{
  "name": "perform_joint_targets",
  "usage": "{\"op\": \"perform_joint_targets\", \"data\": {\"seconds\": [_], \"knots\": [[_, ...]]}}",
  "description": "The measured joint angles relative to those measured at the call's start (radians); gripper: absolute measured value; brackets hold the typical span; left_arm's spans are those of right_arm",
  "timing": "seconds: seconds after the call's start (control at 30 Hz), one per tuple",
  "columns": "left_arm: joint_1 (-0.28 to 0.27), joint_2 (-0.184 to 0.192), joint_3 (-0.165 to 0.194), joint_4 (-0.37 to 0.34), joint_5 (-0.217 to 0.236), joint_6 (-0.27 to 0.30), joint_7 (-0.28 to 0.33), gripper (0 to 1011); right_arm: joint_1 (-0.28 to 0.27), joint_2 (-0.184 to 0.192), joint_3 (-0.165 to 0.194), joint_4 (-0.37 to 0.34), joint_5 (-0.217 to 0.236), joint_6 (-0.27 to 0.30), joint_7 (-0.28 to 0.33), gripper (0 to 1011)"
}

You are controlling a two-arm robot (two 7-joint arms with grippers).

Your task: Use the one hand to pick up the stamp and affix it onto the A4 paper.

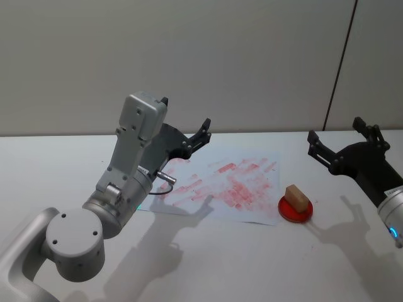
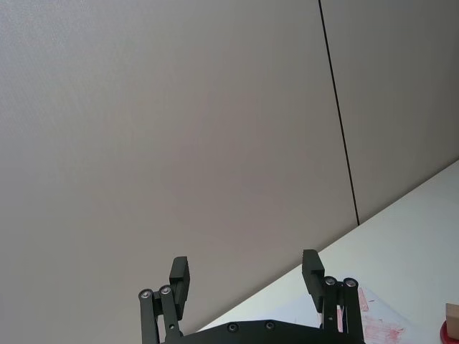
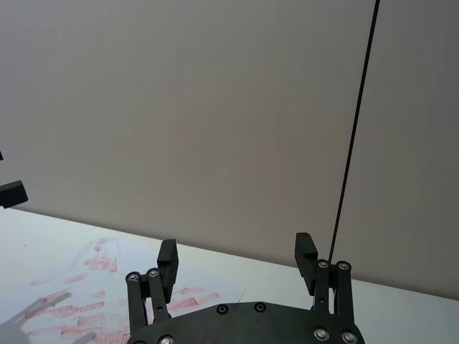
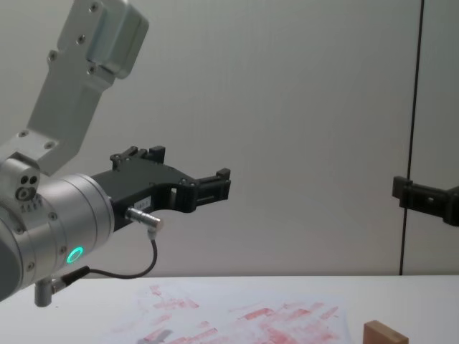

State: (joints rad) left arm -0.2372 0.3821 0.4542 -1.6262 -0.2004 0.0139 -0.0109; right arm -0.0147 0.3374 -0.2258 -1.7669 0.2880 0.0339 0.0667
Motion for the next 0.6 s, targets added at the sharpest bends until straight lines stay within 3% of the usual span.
{"op": "perform_joint_targets", "data": {"seconds": [0.6], "knots": [[0.000, 0.000, 0.000, 0.000, 0.000, 0.000, 0.000, 1002, 0.000, 0.000, 0.000, 0.000, -0.001, 0.000, 0.000, 1001]]}}
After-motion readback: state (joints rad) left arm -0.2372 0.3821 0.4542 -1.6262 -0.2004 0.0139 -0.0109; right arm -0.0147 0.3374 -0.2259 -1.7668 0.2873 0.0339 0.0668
